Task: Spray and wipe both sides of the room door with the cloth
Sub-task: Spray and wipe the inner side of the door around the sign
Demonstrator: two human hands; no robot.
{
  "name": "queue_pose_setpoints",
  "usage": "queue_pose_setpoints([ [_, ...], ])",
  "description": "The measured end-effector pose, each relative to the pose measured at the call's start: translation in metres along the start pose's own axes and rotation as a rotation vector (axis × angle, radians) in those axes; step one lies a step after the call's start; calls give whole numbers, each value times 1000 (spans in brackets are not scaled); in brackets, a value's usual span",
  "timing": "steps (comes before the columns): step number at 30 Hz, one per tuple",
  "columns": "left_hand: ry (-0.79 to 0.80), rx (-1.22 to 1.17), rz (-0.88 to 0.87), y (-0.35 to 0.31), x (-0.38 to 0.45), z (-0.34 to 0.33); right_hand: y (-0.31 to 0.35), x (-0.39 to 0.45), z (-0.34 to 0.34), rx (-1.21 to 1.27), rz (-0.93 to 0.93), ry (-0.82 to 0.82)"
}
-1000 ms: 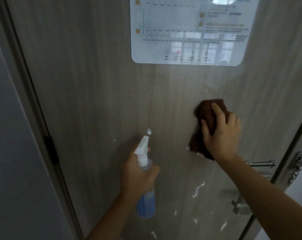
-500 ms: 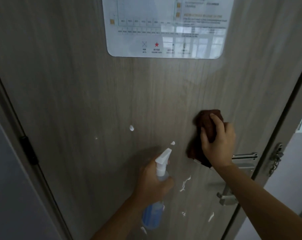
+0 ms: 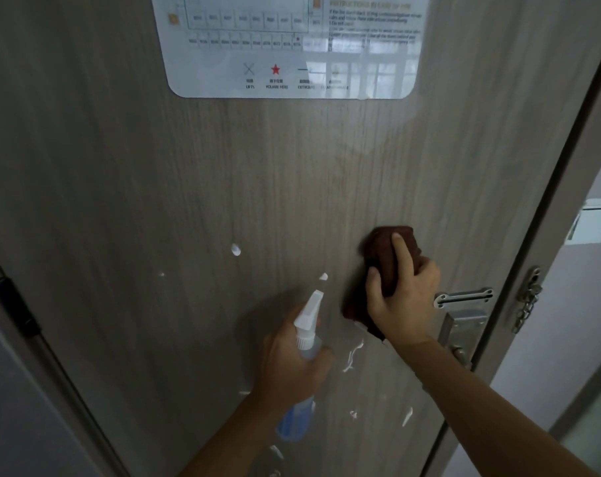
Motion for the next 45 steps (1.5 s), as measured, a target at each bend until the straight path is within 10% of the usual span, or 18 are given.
queue_pose_setpoints([
  [8, -119, 11, 134, 24, -8, 44, 20, -52, -27, 2, -118, -63],
  [13, -184, 8, 163, 44, 0, 76, 63, -88, -54, 43, 134, 94],
  [19, -174, -31, 107, 50, 15, 94, 38, -54, -32, 43, -319, -169],
  [25, -159, -85, 63, 45, 25, 97, 60, -79, -49, -35, 243, 159],
  [30, -145, -92, 6, 37, 29, 96, 25, -53, -30, 7, -336, -109],
  [36, -137, -93, -51, 28, 33, 92, 67, -99, -59, -68, 327, 267],
  [42, -173, -90, -33, 21, 28, 92, 25, -46, -33, 15, -305, -82],
  [45, -196, -75, -41, 19, 28, 92, 55, -70, -54, 15, -239, -14],
])
Point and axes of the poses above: each hand's wrist, its own x-axis towards the middle knuckle, its own z-axis out of the back of the hand, y = z × x, the point moved 5 cm from there along x, towards the middle knuckle, and after that the axes turned 11 degrees about -y, right-handed, at the moved point
